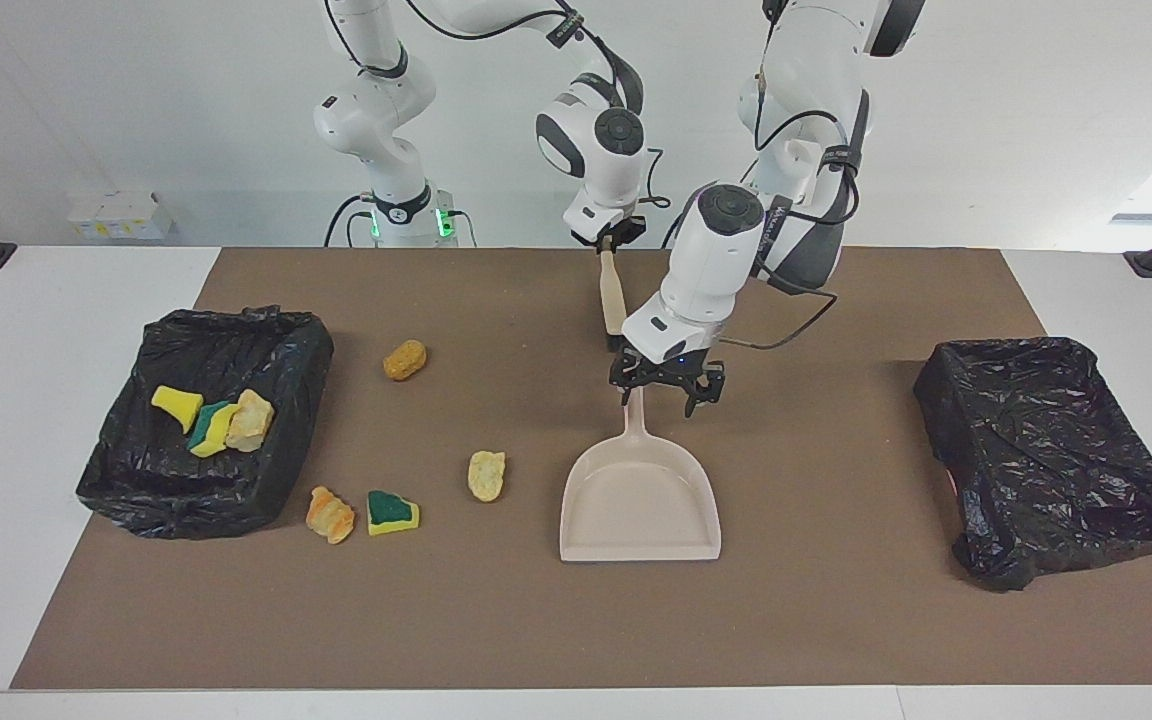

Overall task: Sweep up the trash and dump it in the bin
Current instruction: 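Grasp the dustpan handle with the left gripper while the right gripper reaches the brush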

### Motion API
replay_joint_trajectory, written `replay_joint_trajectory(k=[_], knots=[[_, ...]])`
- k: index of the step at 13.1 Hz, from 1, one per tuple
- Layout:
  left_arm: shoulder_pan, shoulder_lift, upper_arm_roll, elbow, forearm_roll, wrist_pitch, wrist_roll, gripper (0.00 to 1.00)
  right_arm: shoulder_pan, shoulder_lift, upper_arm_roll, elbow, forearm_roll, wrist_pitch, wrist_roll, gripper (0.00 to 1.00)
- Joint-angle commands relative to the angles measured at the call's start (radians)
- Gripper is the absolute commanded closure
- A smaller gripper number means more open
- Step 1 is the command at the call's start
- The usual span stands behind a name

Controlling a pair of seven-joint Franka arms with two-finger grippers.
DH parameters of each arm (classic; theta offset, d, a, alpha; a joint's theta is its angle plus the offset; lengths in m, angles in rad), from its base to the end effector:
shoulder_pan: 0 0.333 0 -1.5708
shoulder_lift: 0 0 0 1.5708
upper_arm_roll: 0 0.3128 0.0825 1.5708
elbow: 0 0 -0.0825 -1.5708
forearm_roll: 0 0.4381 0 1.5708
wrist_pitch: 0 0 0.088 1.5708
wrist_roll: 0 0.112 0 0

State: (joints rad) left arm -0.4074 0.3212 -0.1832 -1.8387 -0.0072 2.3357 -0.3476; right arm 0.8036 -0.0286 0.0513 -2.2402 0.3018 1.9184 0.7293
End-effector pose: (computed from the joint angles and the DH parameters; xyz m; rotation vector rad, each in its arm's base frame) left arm 0.5795 -0.3807 0.3375 2.9789 -0.3352 0.2004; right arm 0.3296 0.4130 0.3223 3.0608 -0.0309 -0.6089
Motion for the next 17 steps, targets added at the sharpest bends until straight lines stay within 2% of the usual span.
replay_joint_trajectory(k=[1,4,7,9,12,13,14,16,17], knots=[[-0.016,-0.019,0.013,-0.030,0.007,0.040,-0.014,0.00,-0.099,-0.092,0.001,-0.013,-0.010,-0.117,-0.041,1.00],[-0.034,-0.014,0.013,-0.047,0.007,0.047,-0.013,0.00,-0.156,-0.135,-0.001,-0.006,-0.102,-0.194,0.068,1.00],[-0.056,0.001,0.014,-0.043,0.006,0.070,-0.016,0.00,-0.220,-0.117,0.001,0.019,-0.150,-0.216,0.293,1.00],[-0.057,0.001,0.014,-0.046,0.006,0.065,-0.037,0.00,-0.247,-0.117,0.001,0.014,-0.214,-0.252,0.315,1.00],[-0.059,-0.001,0.014,-0.047,0.006,0.050,-0.082,0.03,-0.351,-0.128,0.002,-0.016,-0.288,-0.309,0.292,1.00],[-0.059,-0.001,0.014,-0.047,0.006,0.041,-0.082,0.09,-0.369,-0.138,0.002,-0.041,-0.311,-0.309,0.266,1.00],[-0.057,-0.001,0.014,-0.048,0.006,0.027,-0.083,0.24,-0.400,-0.146,0.002,-0.059,-0.313,-0.302,0.250,1.00],[-0.057,-0.004,0.014,-0.053,0.006,0.011,-0.082,0.33,-0.461,-0.154,0.001,-0.090,-0.320,-0.291,0.176,1.00],[-0.056,-0.004,0.016,-0.053,0.007,0.010,-0.082,0.43,-0.512,-0.154,0.002,-0.098,-0.338,-0.286,0.139,1.00]])
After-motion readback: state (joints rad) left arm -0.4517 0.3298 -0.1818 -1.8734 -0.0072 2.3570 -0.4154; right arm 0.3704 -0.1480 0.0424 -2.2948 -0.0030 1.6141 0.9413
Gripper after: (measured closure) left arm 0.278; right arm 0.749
